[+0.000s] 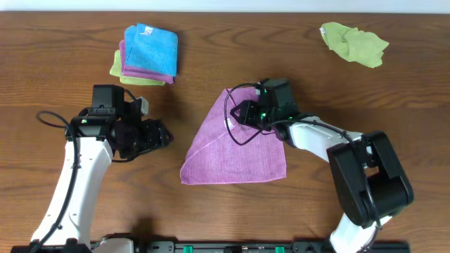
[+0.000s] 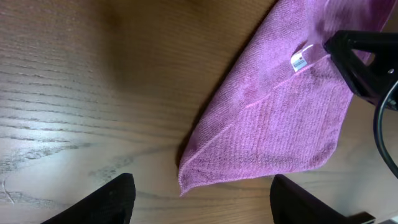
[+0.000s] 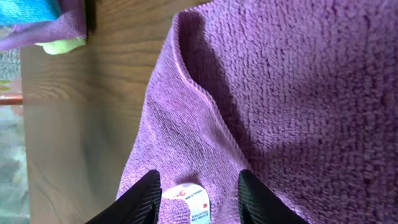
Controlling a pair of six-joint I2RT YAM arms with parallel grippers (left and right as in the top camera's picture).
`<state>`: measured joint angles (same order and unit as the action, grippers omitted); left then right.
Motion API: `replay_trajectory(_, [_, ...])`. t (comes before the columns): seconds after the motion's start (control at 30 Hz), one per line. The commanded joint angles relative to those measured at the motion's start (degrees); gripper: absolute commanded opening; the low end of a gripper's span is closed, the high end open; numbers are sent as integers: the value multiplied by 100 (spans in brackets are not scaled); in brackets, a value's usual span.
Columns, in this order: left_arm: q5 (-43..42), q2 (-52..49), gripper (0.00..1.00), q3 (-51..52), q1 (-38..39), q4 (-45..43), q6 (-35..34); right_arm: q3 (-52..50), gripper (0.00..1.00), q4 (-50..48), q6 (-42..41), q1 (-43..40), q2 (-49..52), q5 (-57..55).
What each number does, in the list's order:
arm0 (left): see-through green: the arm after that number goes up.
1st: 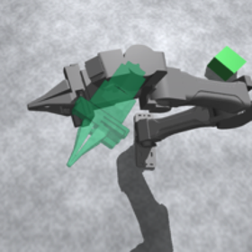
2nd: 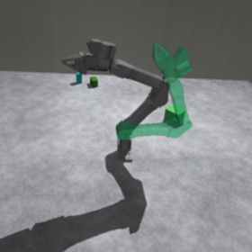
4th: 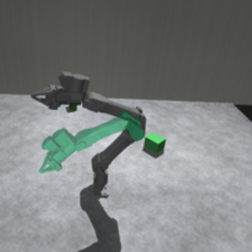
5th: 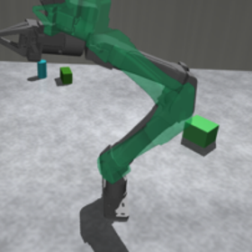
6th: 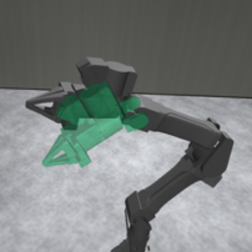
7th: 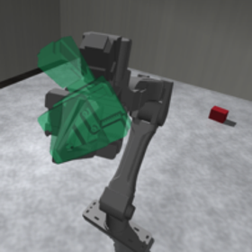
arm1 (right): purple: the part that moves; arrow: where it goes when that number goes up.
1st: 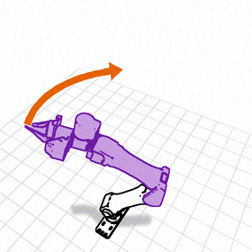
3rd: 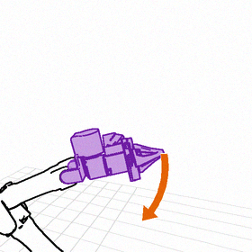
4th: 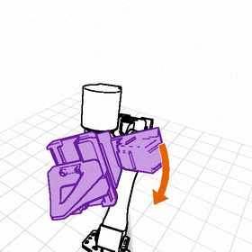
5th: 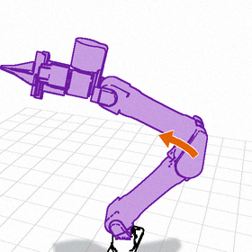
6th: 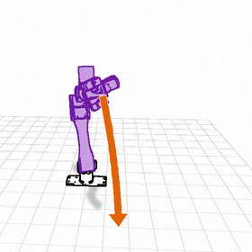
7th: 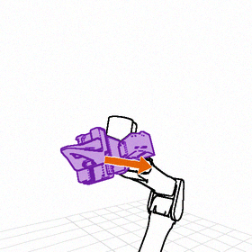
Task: Fold the cloth
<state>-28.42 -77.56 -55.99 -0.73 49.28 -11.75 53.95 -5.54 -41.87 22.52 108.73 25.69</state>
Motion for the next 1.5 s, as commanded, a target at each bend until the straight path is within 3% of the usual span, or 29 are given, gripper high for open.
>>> replay_trajectory(0.0, [-59,61,71,-116,-105,17,103,76,40,63,-28,57,52,24])
replay_trajectory(0.47, [-164,61,70,-116,-313,17,103,79,31,468,304,39,31,42])
replay_trajectory(1.47, [-164,61,70,-116,-313,13,103,125,25,629,621,-245,-212,-109])
